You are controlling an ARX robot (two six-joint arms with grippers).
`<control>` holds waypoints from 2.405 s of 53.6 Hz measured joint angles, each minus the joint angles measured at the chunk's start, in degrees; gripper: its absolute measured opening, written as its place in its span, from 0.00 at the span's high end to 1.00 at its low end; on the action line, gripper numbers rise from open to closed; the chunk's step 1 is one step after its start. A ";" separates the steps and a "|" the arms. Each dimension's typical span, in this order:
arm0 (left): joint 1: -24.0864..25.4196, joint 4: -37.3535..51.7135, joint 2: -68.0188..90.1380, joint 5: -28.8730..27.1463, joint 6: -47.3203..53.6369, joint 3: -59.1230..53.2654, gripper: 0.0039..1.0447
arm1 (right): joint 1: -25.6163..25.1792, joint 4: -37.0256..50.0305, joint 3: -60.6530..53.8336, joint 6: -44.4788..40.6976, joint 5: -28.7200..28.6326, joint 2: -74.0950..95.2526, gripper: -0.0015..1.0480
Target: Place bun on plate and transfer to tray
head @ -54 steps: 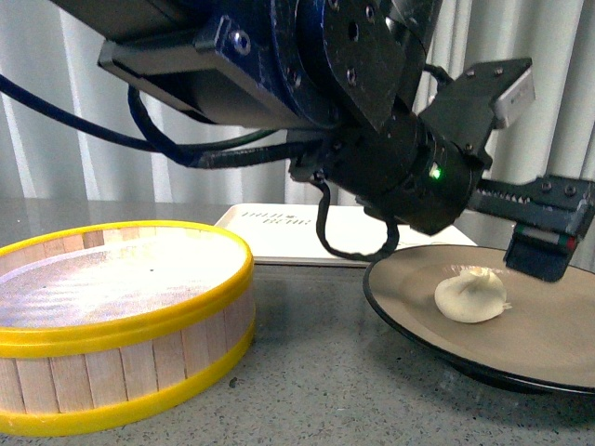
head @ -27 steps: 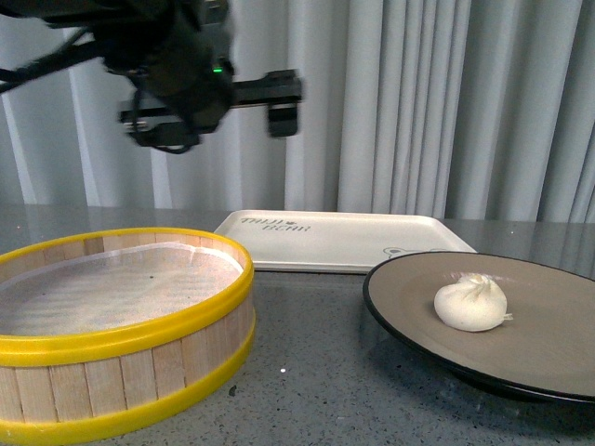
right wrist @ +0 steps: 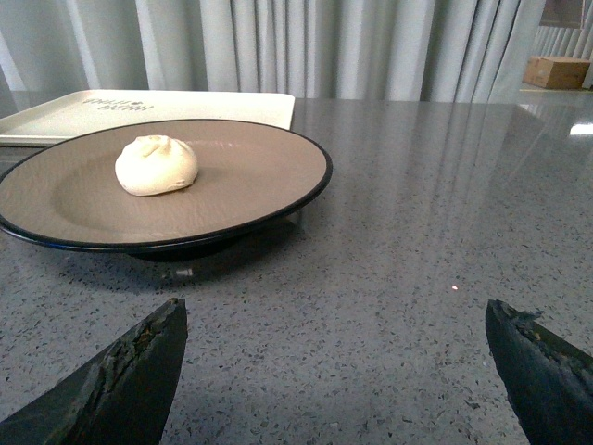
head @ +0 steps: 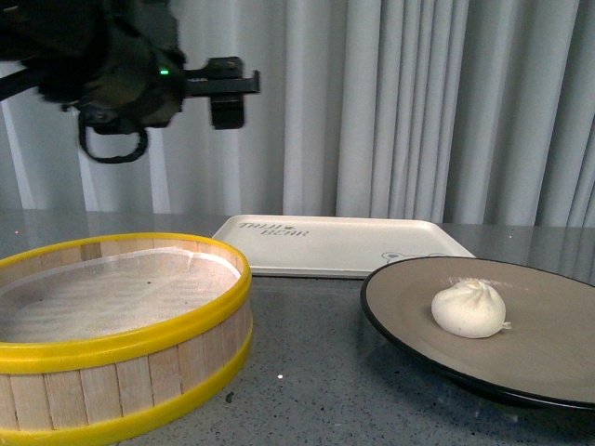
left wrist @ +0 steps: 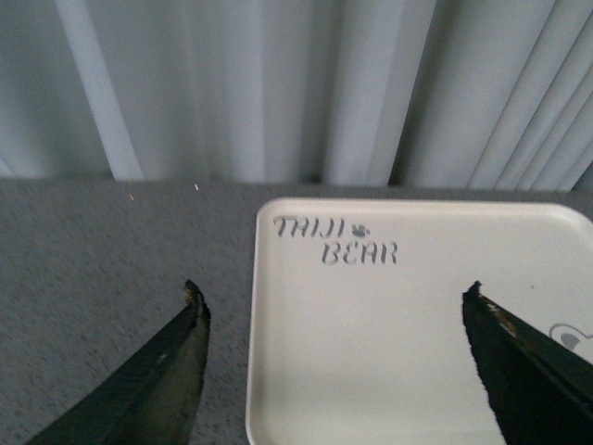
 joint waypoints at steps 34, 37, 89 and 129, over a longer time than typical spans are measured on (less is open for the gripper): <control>9.86 29.48 -32.06 7.43 3.08 -59.84 0.96 | 0.00 0.00 0.00 0.00 -0.04 0.00 0.08; 10.36 29.99 -34.49 8.39 3.08 -63.23 0.96 | 0.00 0.00 0.00 0.00 -0.04 0.00 0.08; 15.28 17.16 -67.45 13.11 3.21 -82.07 0.96 | 0.00 0.00 0.00 0.00 -0.04 0.00 0.08; 15.28 -1.99 -87.56 13.11 3.21 -82.09 0.96 | 0.00 0.00 0.00 0.00 -0.04 0.00 0.08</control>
